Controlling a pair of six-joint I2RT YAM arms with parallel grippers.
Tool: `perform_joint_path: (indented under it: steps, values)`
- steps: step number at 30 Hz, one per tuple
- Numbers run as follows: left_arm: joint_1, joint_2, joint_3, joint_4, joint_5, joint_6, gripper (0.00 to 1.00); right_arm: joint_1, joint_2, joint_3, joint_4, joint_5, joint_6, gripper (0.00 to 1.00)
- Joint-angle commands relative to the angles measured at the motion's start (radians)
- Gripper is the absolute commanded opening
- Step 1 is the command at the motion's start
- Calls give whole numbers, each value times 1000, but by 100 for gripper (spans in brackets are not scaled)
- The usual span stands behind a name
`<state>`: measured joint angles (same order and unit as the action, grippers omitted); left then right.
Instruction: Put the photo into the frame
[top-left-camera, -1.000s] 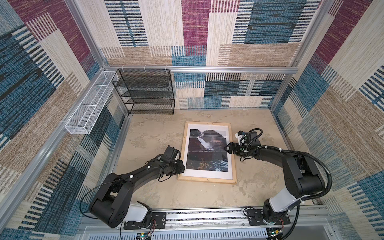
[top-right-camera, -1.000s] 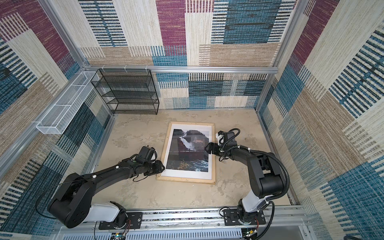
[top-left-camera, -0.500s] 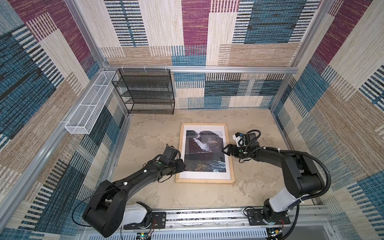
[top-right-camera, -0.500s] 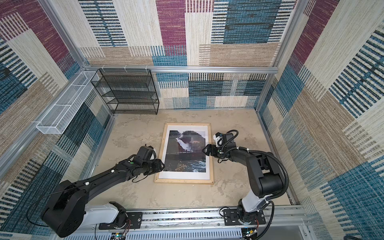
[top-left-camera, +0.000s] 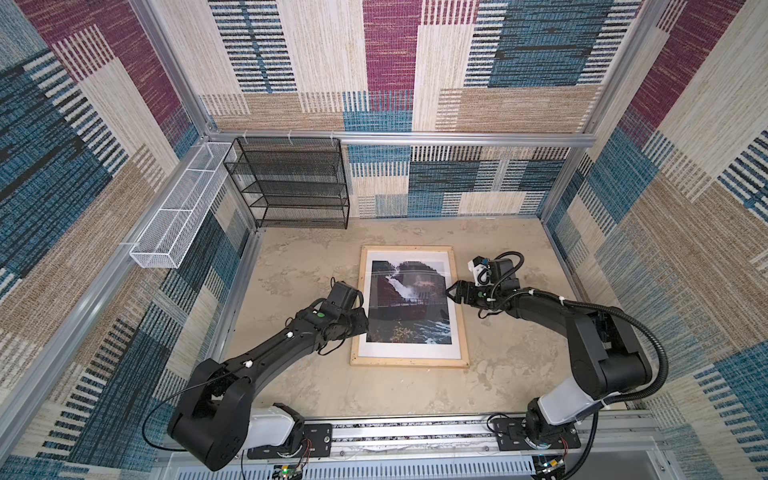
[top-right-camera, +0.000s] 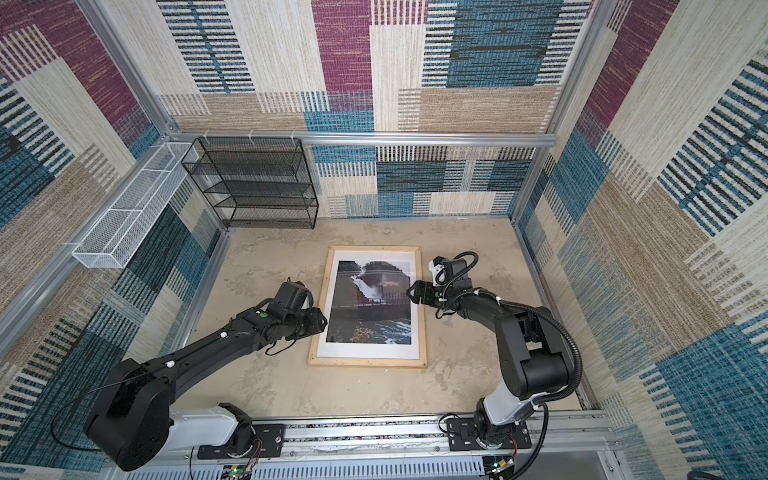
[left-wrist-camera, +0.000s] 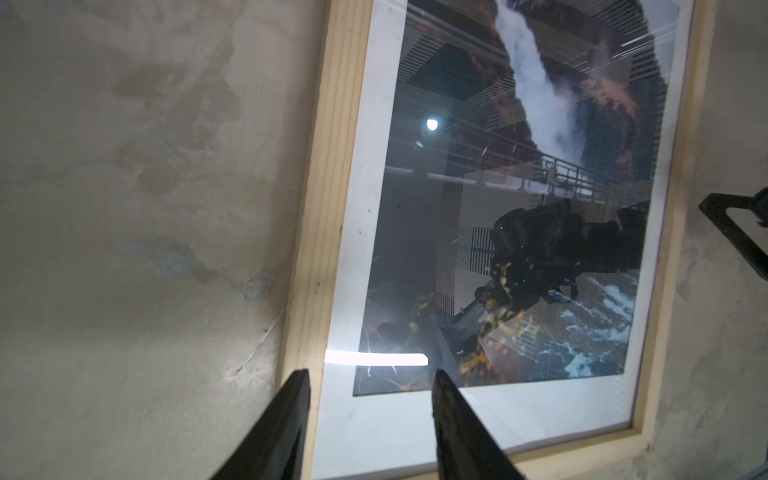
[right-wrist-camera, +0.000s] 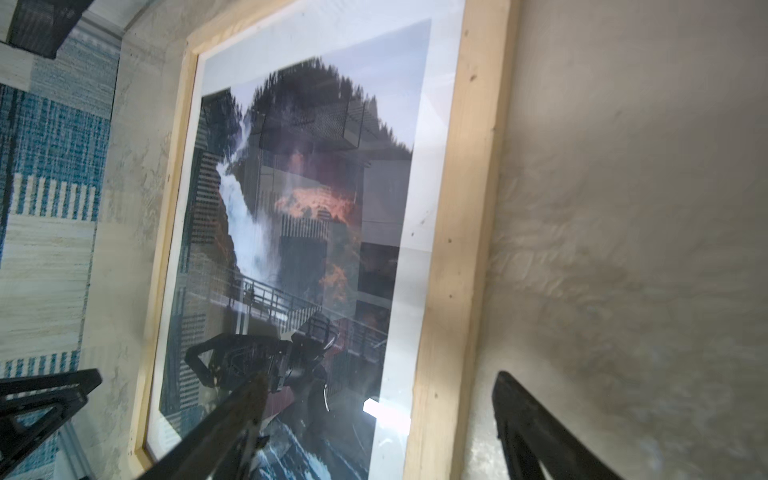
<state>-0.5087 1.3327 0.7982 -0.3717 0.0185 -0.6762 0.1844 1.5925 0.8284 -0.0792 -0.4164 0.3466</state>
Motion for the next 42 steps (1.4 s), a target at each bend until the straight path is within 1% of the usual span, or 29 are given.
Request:
perform_joint_path:
  steps: [1,3,5,8,10,11,14,15,16,20,22,24,25,27,29,31,33,34,35,36,37,38,40,42]
  values:
    - [19,19,106,-67,-100,129,53,-10,-18,55,-5,111,-16,87]
    - [39,34,223,-114,-162,208,54,-42,-20,130,-44,174,-45,86]
    - [62,58,343,-155,-209,278,57,-83,-24,215,-67,169,-58,88]
    - [103,104,499,-183,-224,370,60,-118,-26,322,-76,106,-103,97]
    - [128,129,570,-180,-219,414,62,-119,-3,408,-122,109,-142,100]
    - [142,144,606,-184,-211,430,63,-118,6,442,-142,137,-153,100]
    - [175,184,702,-228,-195,471,68,-119,27,536,-231,291,-176,99]
    - [181,194,729,-247,-197,481,95,-120,39,575,-275,342,-186,100]
    - [188,201,748,-263,-198,488,99,-120,48,605,-319,389,-193,100]
    - [207,216,795,-324,-209,501,99,-122,41,658,-455,626,-188,100]
    - [219,217,806,-357,-246,488,100,-129,8,640,-480,698,-181,100]
    - [236,203,792,-363,-251,488,100,-156,-35,610,-483,682,-170,100]
    - [242,190,779,-356,-244,495,100,-164,-67,583,-460,660,-184,100]
    - [249,160,743,-329,-271,500,100,-165,-138,503,-365,611,-227,100]
    - [270,140,718,-318,-304,498,100,-165,-208,415,-257,633,-216,100]
    - [297,124,671,-286,-323,511,100,-165,-260,327,-144,643,-231,99]
    - [318,94,567,-200,-409,526,100,-165,-296,242,-38,653,-242,100]
    - [334,67,493,-139,-438,529,100,-165,-310,196,15,690,-220,100]
    - [356,44,440,-101,-437,523,100,-166,-322,159,52,729,-193,99]
    - [386,21,377,-50,-411,524,100,-166,-334,121,86,771,-163,100]
    - [410,-5,312,4,-385,531,100,-166,-352,69,155,776,-178,100]
    - [426,-30,256,59,-374,541,100,-166,-370,20,222,755,-204,100]
    - [447,-85,118,206,-393,574,100,-168,-398,-60,319,738,-231,100]
    - [460,-135,-9,341,-437,606,100,-169,-398,-94,354,736,-243,100]
